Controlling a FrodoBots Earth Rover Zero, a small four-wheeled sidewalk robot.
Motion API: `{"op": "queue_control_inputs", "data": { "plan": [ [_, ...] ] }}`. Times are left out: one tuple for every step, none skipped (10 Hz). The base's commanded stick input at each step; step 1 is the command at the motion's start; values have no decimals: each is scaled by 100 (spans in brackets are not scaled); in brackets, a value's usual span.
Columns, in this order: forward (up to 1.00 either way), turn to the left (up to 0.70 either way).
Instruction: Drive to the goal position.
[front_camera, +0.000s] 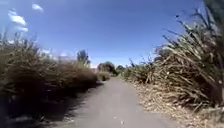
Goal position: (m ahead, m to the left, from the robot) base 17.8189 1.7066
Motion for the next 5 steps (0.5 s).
{"op": "queue_control_inputs", "data": {
  "plan": [
    [85, 0],
    [85, 0],
    [85, 0],
    [85, 0],
    [85, 0]
  ]
}}
